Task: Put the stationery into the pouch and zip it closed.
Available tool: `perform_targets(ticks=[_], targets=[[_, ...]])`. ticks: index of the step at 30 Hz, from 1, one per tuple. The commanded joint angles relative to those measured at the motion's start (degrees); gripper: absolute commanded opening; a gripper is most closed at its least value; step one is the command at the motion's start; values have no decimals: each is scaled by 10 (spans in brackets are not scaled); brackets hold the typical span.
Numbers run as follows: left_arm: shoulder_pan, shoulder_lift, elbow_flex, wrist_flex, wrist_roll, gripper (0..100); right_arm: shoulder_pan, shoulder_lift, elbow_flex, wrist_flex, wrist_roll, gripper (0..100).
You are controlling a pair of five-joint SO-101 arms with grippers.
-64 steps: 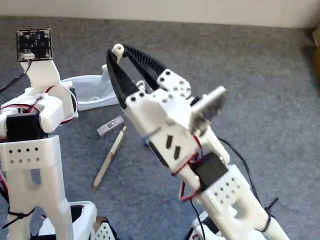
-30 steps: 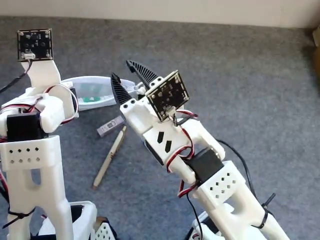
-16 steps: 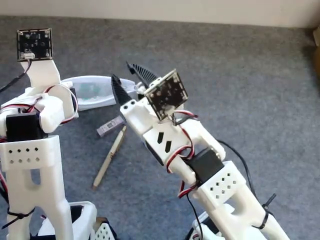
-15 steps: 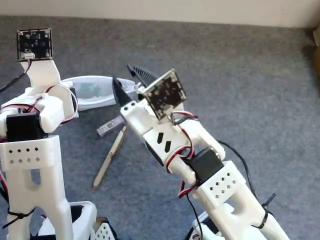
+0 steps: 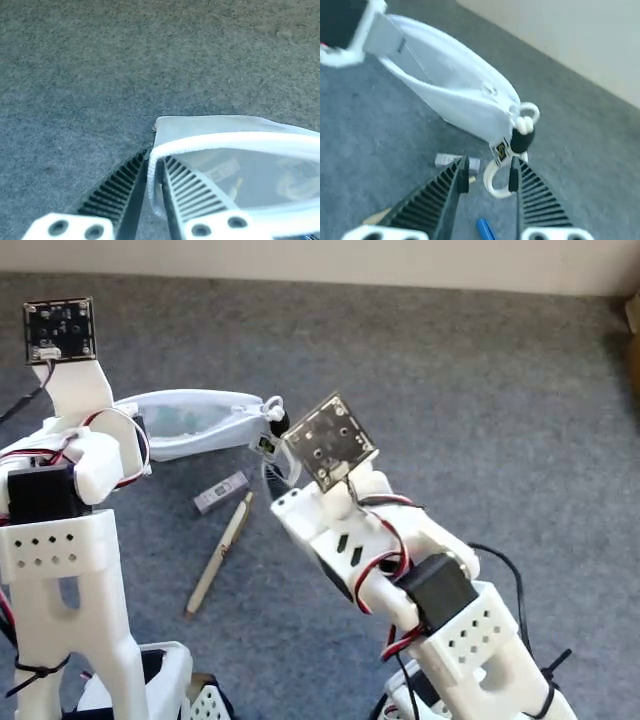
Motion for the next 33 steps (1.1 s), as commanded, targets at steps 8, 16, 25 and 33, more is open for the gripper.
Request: perform_targets(ticks=[8,16,25,33], targets=[[-45,12,0,2,29,7,30,-17,73,43,8,128],[-45,12,0,2,29,7,29,-16,182,-38,9,128],[-45,12,0,3,29,7,29,160,174,-95,7,128],[-45,12,0,3,29,7,29,324,114,-124,8,128]])
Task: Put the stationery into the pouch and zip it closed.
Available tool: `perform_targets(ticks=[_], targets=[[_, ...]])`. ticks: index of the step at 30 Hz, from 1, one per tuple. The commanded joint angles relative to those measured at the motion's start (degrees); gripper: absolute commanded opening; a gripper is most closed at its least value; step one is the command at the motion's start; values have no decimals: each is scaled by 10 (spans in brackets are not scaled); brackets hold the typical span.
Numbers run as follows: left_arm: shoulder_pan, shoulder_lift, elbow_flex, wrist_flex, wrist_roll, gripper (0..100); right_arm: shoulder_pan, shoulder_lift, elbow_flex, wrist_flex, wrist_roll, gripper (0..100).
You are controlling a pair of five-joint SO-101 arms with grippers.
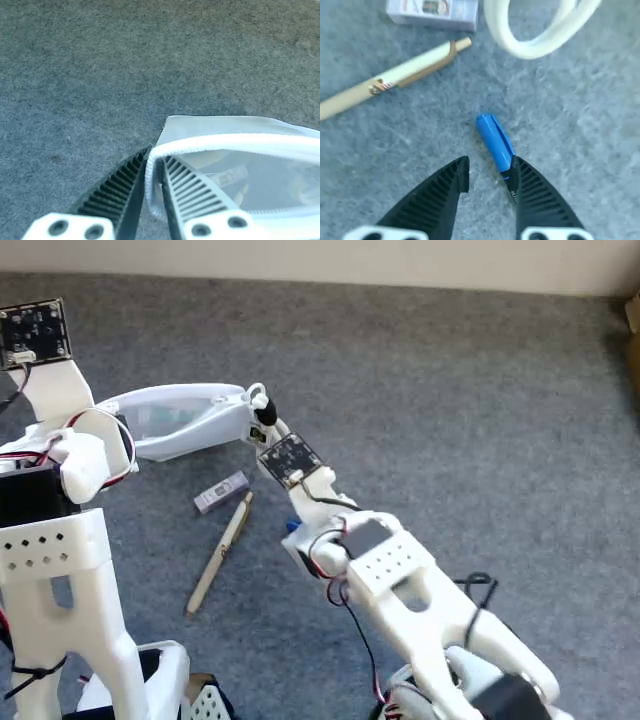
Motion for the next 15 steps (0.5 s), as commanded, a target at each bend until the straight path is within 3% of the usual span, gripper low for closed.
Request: perform_targets(ticks=[1,15], targets=[[-6,12,0,2,7,7,4,69,-73,-14,6,128],[-6,12,0,4,7,7,7,252,-180,-14,13,128]])
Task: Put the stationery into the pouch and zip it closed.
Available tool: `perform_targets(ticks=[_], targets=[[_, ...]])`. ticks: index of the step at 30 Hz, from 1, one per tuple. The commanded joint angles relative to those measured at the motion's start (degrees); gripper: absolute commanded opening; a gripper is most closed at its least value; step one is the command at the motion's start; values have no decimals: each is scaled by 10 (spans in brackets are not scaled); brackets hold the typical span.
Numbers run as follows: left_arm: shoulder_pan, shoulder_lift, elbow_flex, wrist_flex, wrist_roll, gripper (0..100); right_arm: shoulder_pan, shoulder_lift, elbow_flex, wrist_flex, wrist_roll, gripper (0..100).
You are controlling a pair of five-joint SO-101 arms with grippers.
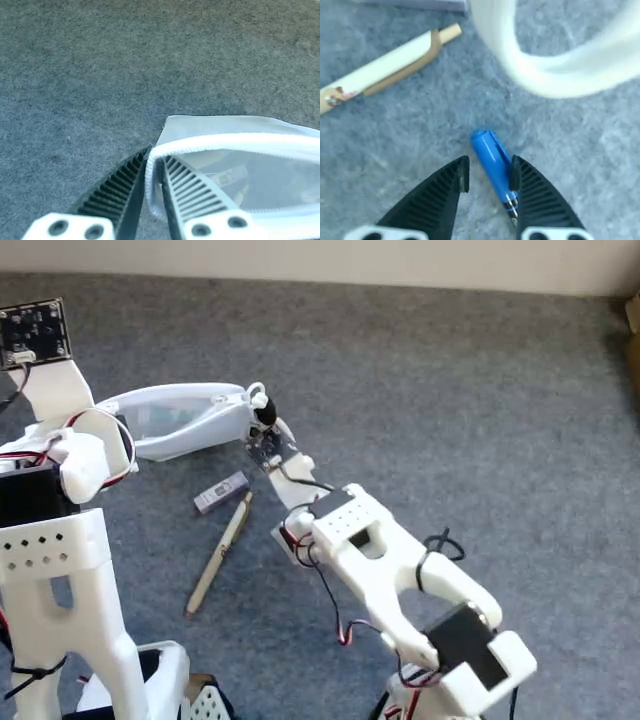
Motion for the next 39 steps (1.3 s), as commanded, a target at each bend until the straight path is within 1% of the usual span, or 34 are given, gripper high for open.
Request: perform_targets(ticks=[1,3,5,10,15,21,39], targets=[[-6,12,0,4,7,7,7,27,-44,-10,28,128],[-6,12,0,4,7,7,7,44,-43,-10,57,127],[-6,12,0,4,7,7,7,54,-43,-10,64,118],[-6,12,0,4,7,7,7,48,-38,-9,66,1],[-5,12,0,4,7,7,5,5,-35,-7,66,8],[-4,12,0,4,7,7,5,-79,23,-7,66,8],[-2,12,0,4,7,7,4,-421,150,-7,62,8]])
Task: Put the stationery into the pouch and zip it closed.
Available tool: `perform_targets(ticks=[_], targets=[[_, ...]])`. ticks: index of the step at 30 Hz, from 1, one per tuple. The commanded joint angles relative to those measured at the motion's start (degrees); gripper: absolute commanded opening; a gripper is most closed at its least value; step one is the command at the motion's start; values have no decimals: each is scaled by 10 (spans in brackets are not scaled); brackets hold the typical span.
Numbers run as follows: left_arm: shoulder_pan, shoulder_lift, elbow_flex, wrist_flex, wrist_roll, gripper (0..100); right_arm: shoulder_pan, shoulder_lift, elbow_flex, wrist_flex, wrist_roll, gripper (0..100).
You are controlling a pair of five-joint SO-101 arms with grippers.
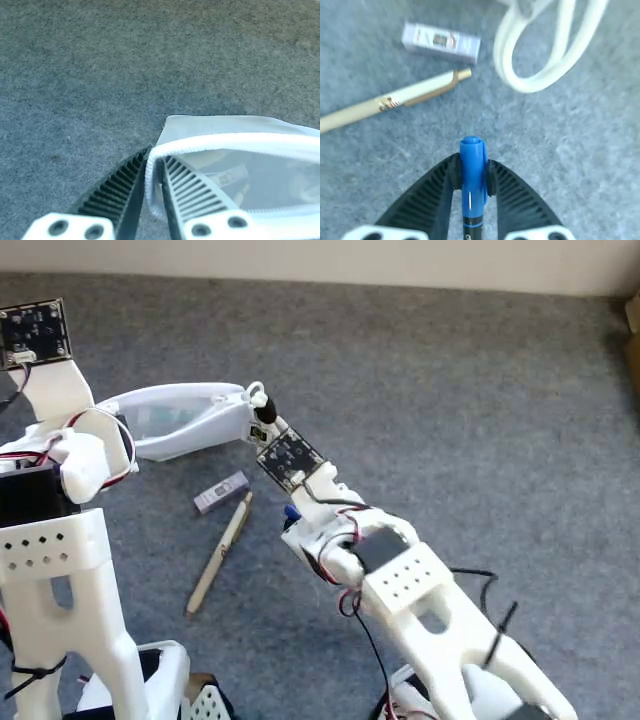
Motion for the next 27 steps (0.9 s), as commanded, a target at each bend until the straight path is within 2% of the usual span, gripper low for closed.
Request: perform_targets(ticks=[1,6,16,21,27], targets=[[-2,12,0,4,7,7,0,-103,6,-7,1,8],[-1,12,0,4,8,7,-13,-171,4,-7,-77,8],[55,12,-1,4,6,7,-65,-269,-38,-12,-103,8],[61,12,0,5,6,7,-76,-293,-97,-12,-142,8],[61,12,0,5,6,7,-102,-294,-158,-53,-142,8]])
